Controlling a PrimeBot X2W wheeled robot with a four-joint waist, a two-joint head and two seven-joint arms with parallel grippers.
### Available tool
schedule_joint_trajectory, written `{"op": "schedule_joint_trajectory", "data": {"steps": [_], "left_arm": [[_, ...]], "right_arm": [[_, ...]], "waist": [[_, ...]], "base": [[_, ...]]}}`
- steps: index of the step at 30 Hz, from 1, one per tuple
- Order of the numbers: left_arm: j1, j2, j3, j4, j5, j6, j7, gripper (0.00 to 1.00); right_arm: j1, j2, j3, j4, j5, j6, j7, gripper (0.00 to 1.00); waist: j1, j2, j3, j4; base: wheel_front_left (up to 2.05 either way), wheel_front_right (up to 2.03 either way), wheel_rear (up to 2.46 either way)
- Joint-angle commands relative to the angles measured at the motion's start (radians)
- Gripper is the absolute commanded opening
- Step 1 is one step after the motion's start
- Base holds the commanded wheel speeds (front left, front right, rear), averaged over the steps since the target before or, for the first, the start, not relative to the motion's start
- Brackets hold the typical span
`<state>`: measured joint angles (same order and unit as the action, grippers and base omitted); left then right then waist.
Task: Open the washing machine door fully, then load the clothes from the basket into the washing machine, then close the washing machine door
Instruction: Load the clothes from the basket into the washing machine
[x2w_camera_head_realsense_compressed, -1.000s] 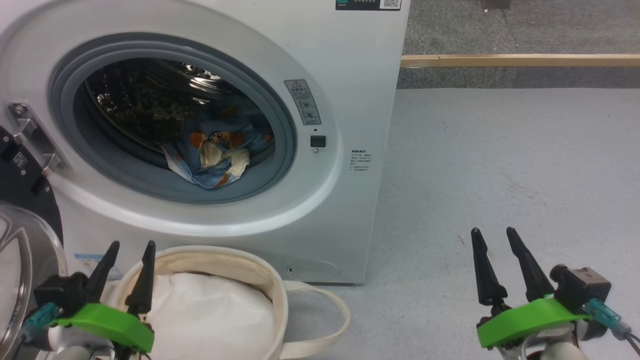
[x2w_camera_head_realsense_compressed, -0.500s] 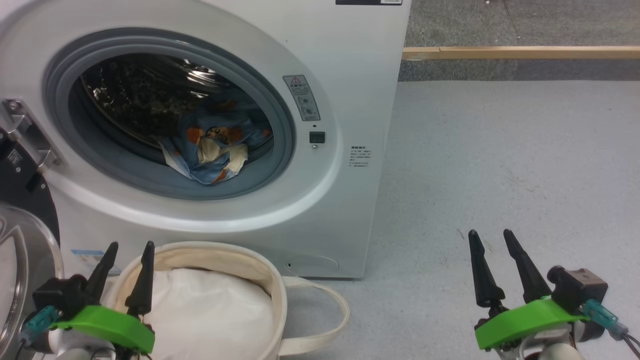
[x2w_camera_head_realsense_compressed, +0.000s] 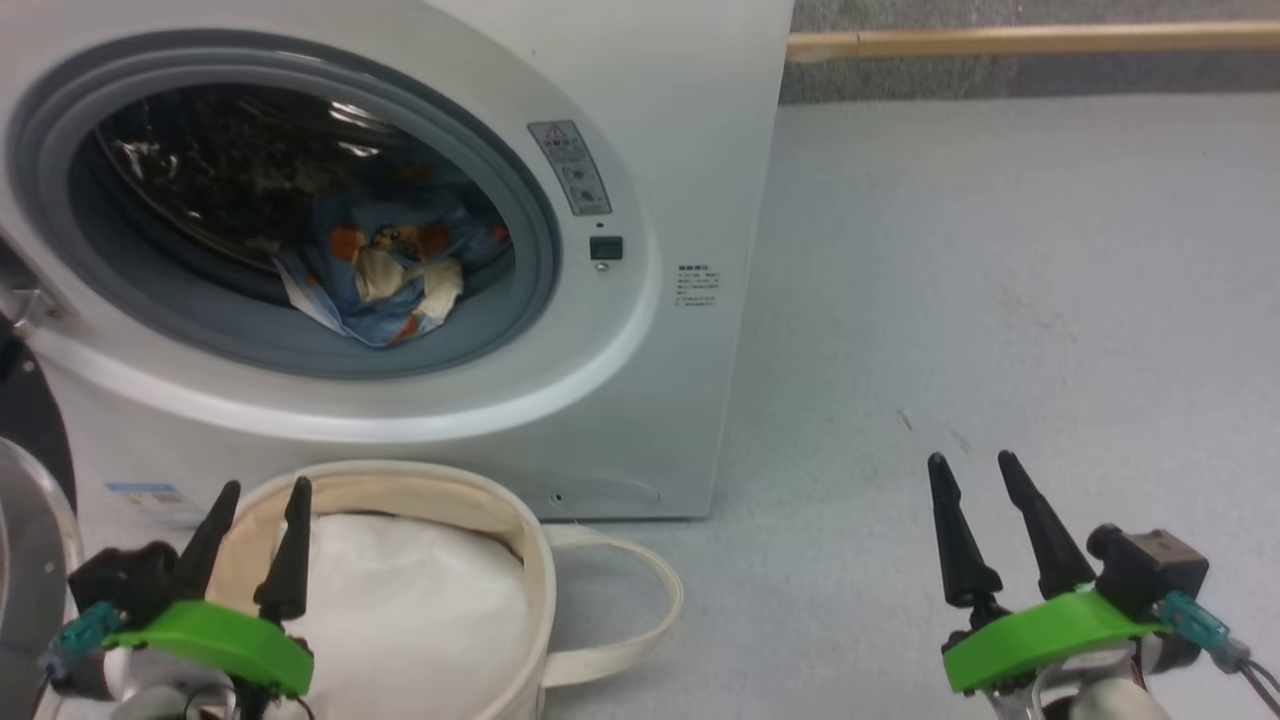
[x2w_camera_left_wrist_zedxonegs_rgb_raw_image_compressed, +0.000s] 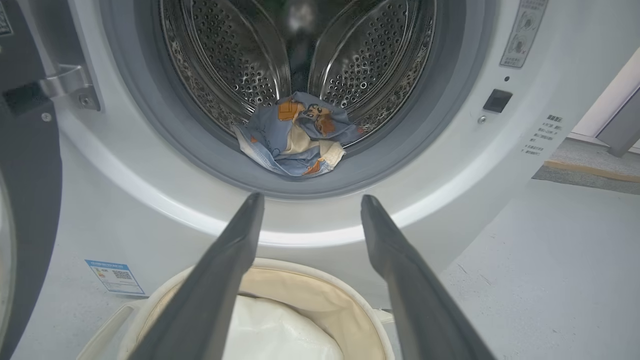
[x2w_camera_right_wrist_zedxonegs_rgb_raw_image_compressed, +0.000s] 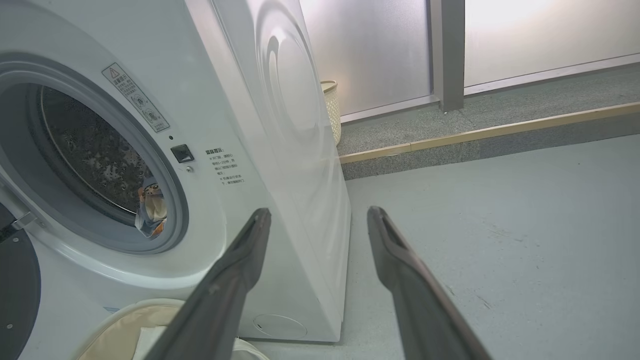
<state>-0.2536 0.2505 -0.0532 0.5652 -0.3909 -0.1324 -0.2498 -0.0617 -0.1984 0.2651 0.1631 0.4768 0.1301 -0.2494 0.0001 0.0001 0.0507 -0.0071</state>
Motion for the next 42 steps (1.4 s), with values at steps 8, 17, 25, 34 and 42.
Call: {"op": "schedule_joint_trajectory", "data": {"steps": [8, 17, 25, 34, 42], "left_arm": [[-0.189, 0.05, 0.004, 0.057, -0.019, 0.002, -0.012, 1.0], [-0.437, 0.125, -0.098, 0.196, -0.005, 0.002, -0.012, 1.0], [-0.578, 0.163, -0.18, 0.294, -0.017, 0.002, -0.012, 1.0], [-0.677, 0.185, -0.208, 0.369, -0.047, 0.002, -0.012, 1.0], [-0.745, 0.197, -0.26, 0.454, -0.074, 0.002, -0.012, 1.0]], "right_arm": [[-0.084, 0.008, 0.01, -0.059, -0.031, 0.001, -0.012, 1.0], [-0.131, 0.04, -0.012, -0.1, -0.085, 0.001, -0.012, 1.0], [-0.142, 0.056, -0.04, -0.134, -0.122, 0.001, -0.012, 1.0], [-0.138, 0.066, -0.059, -0.166, -0.149, 0.001, -0.012, 1.0], [-0.13, 0.071, -0.072, -0.188, -0.168, 0.001, -0.012, 1.0]], "waist": [[-0.0001, -0.0001, 0.131, -0.06], [-0.0001, -0.0001, 0.307, -0.113], [-0.0001, -0.0001, 0.391, -0.138], [-0.0001, -0.0001, 0.453, -0.143], [-0.0001, -0.0001, 0.484, -0.151]], "base": [[0.0, 0.0, 0.0], [0.0, 0.0, 0.0], [0.0, 0.0, 0.0], [0.0, 0.0, 0.0], [0.0, 0.0, 0.0]]}}
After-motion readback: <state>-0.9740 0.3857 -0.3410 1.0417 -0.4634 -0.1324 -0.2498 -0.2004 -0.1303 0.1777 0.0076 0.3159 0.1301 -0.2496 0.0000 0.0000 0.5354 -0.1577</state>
